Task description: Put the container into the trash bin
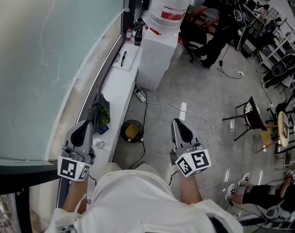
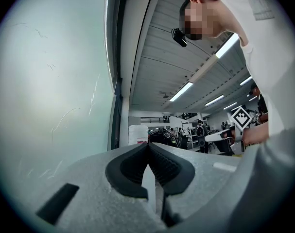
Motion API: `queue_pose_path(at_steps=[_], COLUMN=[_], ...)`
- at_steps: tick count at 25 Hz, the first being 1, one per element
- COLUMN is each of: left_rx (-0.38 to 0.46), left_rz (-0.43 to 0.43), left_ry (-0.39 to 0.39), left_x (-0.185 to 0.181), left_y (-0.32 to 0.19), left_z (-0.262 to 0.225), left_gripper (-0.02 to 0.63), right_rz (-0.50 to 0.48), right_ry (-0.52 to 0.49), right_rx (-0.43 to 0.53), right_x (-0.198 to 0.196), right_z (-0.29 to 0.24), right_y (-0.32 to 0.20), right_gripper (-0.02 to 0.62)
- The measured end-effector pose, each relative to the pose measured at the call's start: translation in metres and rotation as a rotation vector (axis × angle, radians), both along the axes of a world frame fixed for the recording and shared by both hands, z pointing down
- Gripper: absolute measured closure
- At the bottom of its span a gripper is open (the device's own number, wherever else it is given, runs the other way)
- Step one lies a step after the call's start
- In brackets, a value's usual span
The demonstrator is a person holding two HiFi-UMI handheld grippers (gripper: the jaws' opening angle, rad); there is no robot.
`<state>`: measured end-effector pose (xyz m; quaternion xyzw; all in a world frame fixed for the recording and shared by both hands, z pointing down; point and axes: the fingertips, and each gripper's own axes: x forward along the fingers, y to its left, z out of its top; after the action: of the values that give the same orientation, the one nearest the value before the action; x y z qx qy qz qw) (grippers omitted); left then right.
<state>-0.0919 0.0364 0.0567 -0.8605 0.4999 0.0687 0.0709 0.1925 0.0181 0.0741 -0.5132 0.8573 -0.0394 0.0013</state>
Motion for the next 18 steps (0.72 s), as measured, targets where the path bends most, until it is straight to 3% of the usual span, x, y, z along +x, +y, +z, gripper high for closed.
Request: queue_pose_path(at_steps=[18], left_rx=[0.01], left_rz=[0.031], left_ry=[0.028], left_x=[-0.025], left_y=[0.013], left_z=[0.005], left_gripper=[0.591], right_rz=[-0.041], right_ry=[0.078], right_rx=[0.003], right_x=[-0.049], right_z=[-0.002], right_y=[0.014], right_gripper=[0.594])
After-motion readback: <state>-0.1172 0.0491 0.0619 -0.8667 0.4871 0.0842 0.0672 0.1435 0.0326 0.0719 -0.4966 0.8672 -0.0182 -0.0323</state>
